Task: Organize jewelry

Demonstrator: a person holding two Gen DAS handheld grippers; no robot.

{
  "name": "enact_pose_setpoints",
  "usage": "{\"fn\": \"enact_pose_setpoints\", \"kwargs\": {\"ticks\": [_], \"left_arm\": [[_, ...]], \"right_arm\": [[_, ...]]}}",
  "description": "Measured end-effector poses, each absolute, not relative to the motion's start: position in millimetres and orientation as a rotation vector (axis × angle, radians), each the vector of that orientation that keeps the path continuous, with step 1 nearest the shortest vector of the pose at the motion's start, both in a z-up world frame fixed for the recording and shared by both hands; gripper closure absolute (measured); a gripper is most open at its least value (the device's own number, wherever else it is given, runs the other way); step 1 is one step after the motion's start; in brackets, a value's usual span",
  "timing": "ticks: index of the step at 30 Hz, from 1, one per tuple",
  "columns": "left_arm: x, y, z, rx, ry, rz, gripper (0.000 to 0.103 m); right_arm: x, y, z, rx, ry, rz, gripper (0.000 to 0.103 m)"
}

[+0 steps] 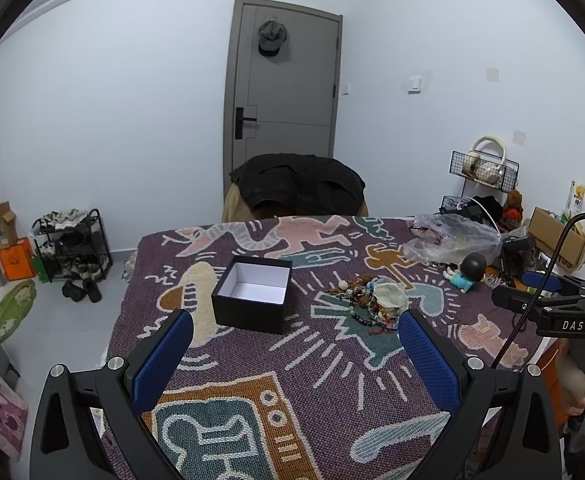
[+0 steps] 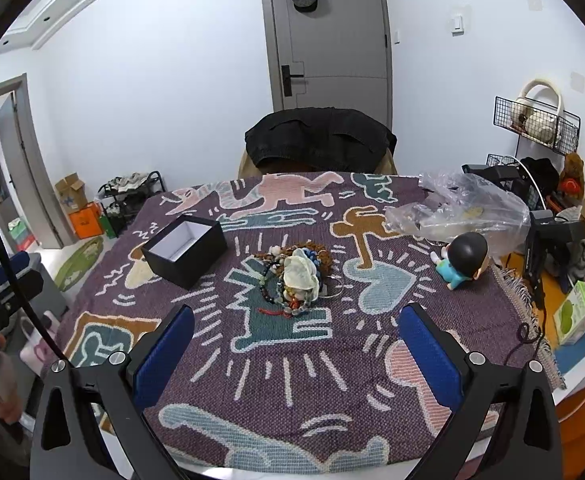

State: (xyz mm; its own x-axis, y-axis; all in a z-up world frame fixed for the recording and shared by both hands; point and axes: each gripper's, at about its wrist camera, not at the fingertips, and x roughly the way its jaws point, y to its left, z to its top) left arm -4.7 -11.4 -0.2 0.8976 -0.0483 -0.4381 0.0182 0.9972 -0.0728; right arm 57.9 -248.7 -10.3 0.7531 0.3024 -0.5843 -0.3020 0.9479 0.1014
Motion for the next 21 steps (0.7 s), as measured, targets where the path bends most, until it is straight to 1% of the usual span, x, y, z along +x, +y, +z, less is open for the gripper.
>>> {"fn": "enact_pose_setpoints", "kwargs": {"ticks": [21], "left_arm": [[-4.9, -10.4, -1.2, -0.068, 0.452, -0.036, 0.000]], "right_arm": [[57.6, -251.3, -8.3, 0.005, 0.635, 0.325, 0.000]]}}
